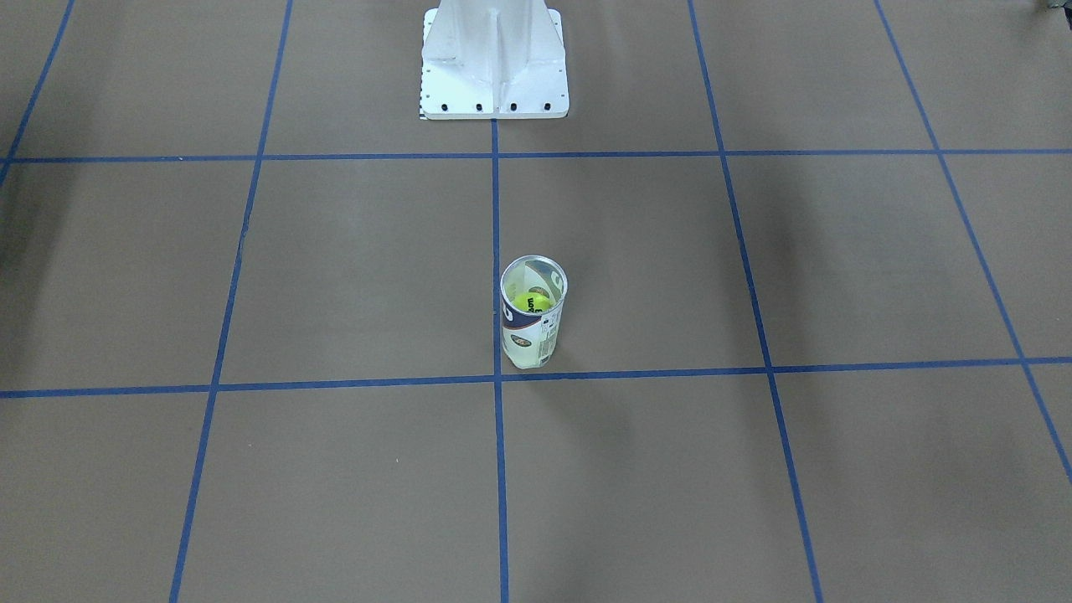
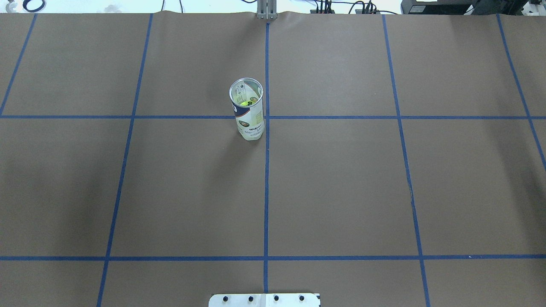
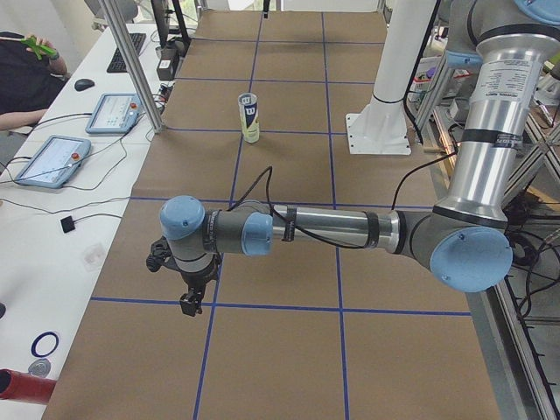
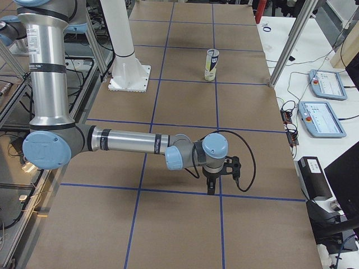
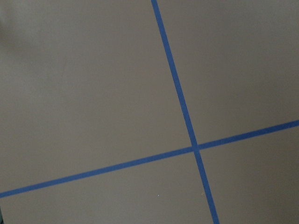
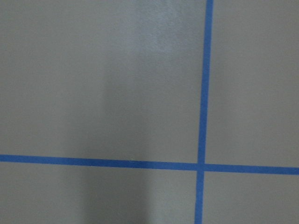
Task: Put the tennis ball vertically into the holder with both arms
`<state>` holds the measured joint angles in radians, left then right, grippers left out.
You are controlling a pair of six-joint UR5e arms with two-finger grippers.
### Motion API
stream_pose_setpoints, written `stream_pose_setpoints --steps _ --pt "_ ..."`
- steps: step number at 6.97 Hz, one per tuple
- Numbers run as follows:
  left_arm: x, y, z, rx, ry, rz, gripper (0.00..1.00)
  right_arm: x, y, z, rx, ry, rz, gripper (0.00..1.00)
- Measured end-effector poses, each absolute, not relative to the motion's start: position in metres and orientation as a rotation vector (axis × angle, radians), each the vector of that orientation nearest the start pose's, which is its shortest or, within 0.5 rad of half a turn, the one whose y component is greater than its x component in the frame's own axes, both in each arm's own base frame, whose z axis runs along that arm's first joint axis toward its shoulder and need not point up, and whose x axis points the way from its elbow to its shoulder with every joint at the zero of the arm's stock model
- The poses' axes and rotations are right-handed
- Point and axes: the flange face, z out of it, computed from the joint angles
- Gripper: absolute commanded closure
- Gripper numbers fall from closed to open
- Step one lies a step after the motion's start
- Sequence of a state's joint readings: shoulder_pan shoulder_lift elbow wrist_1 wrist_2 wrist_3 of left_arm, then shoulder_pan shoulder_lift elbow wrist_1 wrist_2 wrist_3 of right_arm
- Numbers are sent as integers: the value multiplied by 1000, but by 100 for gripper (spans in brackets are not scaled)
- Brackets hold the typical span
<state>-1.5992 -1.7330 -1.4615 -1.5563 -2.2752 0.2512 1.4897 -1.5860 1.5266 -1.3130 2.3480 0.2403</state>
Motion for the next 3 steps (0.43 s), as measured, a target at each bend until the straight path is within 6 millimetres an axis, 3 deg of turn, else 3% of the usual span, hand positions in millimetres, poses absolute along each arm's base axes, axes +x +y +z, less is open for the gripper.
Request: stream_pose_setpoints --steps 3 --pt "-83 -564 623 144 696 204 0 37 -462 612 5 -783 122 0"
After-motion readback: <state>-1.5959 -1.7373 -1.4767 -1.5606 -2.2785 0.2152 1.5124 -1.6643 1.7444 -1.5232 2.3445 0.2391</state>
